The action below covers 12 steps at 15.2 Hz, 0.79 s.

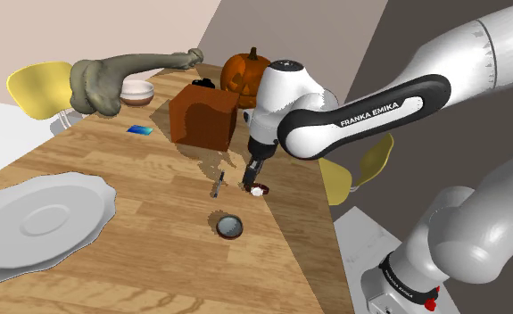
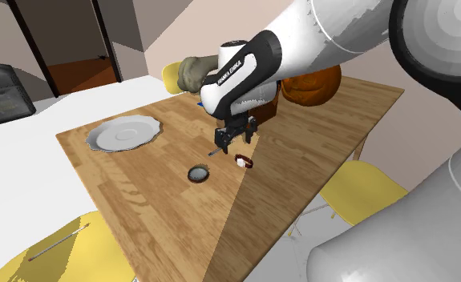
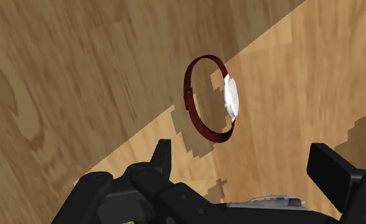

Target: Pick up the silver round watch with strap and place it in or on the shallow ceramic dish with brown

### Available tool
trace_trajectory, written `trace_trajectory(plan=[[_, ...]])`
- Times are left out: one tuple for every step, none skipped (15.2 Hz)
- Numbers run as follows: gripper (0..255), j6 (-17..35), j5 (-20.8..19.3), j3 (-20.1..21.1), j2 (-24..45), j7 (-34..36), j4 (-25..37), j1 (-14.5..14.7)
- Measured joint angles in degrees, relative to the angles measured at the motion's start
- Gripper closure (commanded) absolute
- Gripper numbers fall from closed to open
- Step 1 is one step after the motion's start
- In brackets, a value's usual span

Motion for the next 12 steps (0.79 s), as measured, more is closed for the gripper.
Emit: trace_trajectory(plan=[[0,0.71,-0.35,0.13,0.69,0.17,-0.02,-0.02],[0,1.55,-0.67,0.22,1.31,0.39,-0.28,-0.05],[0,2.37,-0.93,0.30,1.80,0.62,-0.63,-0.07],[0,3.16,-1.33,0.38,2.64,0.93,-0.62,-0.14],[0,4.17,-1.68,0.46,3.28,1.28,-1.03,-0.18],[0,5.20,-2.11,0.51,4.07,1.62,-1.32,-0.26],[0,5.78,-2.38,0.48,4.58,1.74,-1.41,-0.35],[0,6.02,-2.46,0.46,4.73,1.74,-1.51,-0.39],[0,6.15,-2.52,0.46,4.84,1.79,-1.51,-0.40],[0,6.19,-2.54,0.46,4.87,1.80,-1.52,-0.40],[0,6.21,-2.55,0.46,4.88,1.81,-1.52,-0.41],[0,6.23,-2.56,0.46,4.89,1.81,-1.52,-0.41]])
